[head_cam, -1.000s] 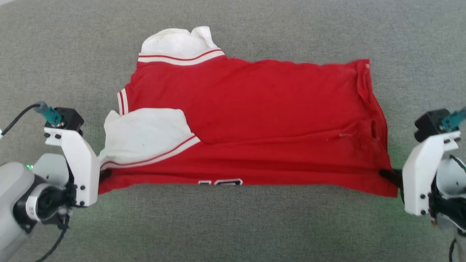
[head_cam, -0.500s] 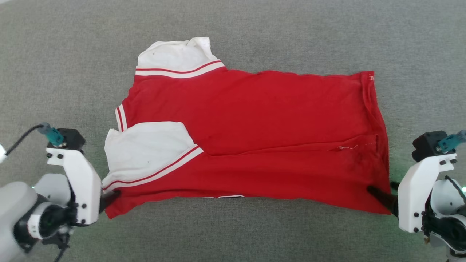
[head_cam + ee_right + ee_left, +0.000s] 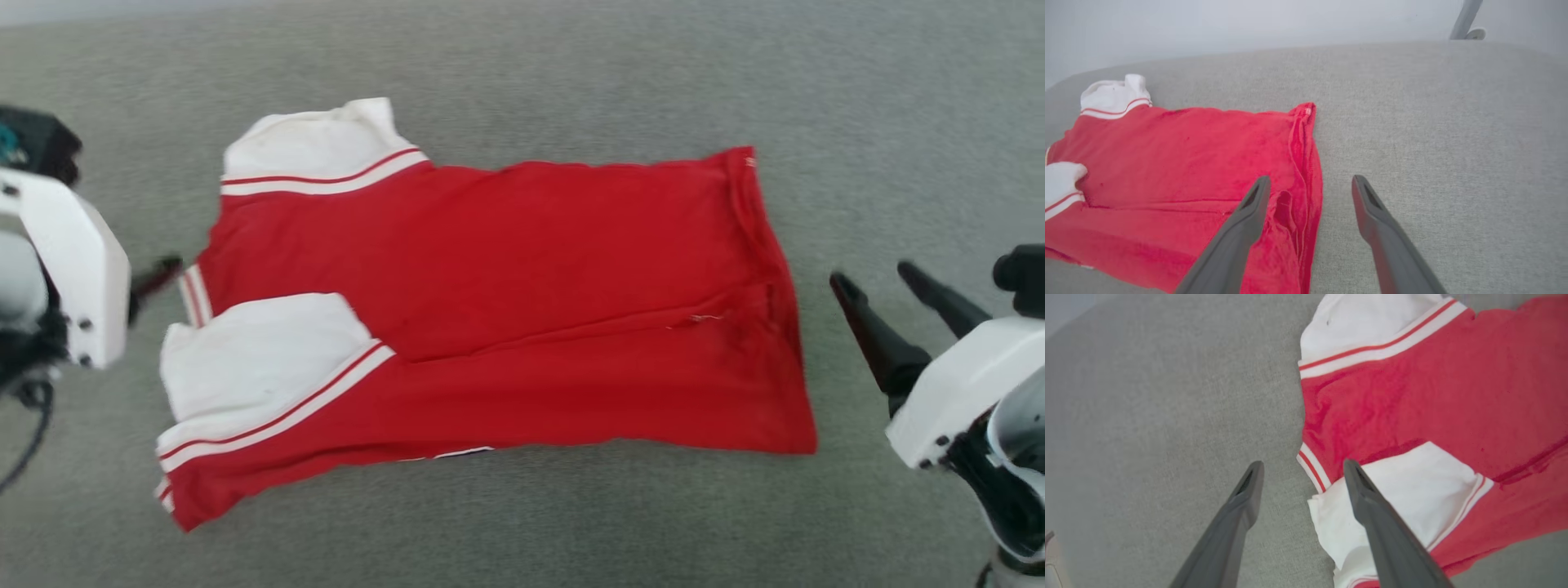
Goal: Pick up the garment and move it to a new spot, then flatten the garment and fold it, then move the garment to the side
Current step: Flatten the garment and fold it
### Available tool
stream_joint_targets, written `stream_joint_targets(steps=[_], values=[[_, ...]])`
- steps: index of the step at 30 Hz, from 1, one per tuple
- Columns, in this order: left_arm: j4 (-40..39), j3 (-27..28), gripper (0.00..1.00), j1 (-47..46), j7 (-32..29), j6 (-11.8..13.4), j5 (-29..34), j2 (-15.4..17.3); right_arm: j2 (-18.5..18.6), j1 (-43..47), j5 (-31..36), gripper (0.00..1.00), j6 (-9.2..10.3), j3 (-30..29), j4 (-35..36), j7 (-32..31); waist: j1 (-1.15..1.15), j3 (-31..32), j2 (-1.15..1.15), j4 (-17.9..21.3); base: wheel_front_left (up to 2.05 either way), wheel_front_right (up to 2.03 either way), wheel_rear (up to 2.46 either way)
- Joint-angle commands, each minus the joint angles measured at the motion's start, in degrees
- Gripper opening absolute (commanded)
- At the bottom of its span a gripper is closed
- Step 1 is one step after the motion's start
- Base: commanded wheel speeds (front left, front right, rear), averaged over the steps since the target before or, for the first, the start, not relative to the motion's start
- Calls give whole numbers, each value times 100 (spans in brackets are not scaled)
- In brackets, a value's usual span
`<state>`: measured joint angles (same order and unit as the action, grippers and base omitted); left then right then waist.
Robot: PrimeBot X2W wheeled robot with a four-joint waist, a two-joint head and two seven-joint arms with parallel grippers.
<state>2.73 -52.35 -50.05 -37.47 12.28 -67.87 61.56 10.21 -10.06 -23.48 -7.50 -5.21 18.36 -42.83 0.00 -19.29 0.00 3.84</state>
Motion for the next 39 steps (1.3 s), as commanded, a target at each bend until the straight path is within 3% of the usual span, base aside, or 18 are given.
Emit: stream_joint_targets(steps=[1, 7, 13, 19, 27, 28, 39], values=[[236, 44, 100, -253, 67, -189, 164, -43, -96, -116, 95, 100, 2, 68, 59, 466, 0, -114, 0, 268, 0, 0, 0], [1211, 186, 100, -931, 290, -798, 415, -321, -452, -287, 562, 100, 2, 117, 1, 2164, 0, -353, 0, 741, 0, 0, 0], [1939, 166, 100, -1379, 156, -1107, 518, -574, -640, -343, 771, 100, 2, 280, -241, 2929, 0, -546, 0, 1066, 0, 0, 0], [2686, 4, 100, -1730, -192, -1226, 676, -881, -716, -387, 753, 100, 2, 548, -437, 3274, 0, -758, 0, 1281, 0, 0, 0], [3690, -124, 100, -1767, -594, -1129, 468, -1445, -728, -832, 693, 100, 2, 987, -710, 3143, 0, -1025, 0, 1322, 0, 0, 0], [3777, -137, 0, -1770, -637, -1162, 477, -1508, -712, -948, 689, 100, 2, 1038, -794, 3056, 0, -1048, 0, 1312, 0, 0, 0], [4198, -310, 0, -2164, -664, -1505, 602, -2168, -129, -3046, 140, 100, 2, 1861, -2794, 1372, 0, -1191, 0, 894, 0, 0, 0]])
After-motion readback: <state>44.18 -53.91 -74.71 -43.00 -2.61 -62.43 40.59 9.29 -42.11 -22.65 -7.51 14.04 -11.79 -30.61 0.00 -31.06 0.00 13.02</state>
